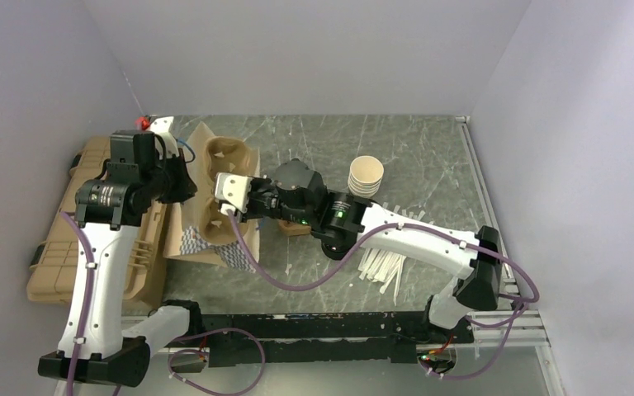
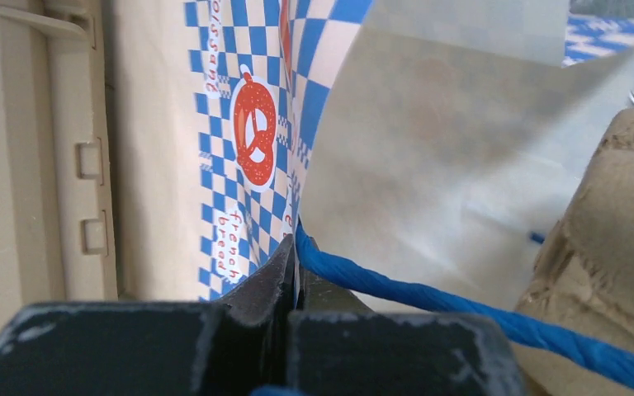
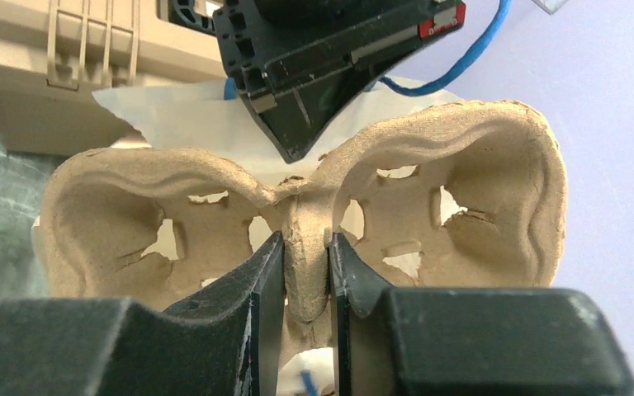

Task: Pack the takeout coffee

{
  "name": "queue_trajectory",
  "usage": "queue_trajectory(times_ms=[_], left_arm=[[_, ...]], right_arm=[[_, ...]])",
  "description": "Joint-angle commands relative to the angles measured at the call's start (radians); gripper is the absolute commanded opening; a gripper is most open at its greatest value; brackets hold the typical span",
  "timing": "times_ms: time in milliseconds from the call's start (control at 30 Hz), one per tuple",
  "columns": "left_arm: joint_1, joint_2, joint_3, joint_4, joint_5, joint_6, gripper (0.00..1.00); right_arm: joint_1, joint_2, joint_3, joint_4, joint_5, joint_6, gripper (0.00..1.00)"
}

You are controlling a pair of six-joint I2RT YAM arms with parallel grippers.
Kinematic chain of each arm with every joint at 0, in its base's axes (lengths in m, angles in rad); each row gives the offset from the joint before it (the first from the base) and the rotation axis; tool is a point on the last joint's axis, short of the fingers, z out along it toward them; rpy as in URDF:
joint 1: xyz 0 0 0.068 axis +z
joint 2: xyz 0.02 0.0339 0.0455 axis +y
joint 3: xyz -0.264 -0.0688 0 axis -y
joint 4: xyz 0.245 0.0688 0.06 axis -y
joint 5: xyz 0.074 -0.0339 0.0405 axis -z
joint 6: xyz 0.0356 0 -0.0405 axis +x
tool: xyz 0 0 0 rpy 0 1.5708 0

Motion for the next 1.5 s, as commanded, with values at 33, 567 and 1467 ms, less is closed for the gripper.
queue_trajectory(times_ms=[33, 567, 1467], left_arm=[[-0.003, -0.040, -0.012, 0.009, 0.047, -0.004, 0.00], [-0.003, -0.060, -0.033, -0.001, 0.082, -0.005, 0.00], [-0.003, -0.144, -0.060, -0.030, 0.141, 0.024, 0.00]], right_arm=[[0.006, -0.092, -0.047, 0.044, 0.060, -0.034, 0.24], [0.077, -0.069, -0.115, -0.057, 0.085, -0.012, 0.22], [-0.051, 0.035, -0.089, 0.054, -0.050, 0.201, 0.18]])
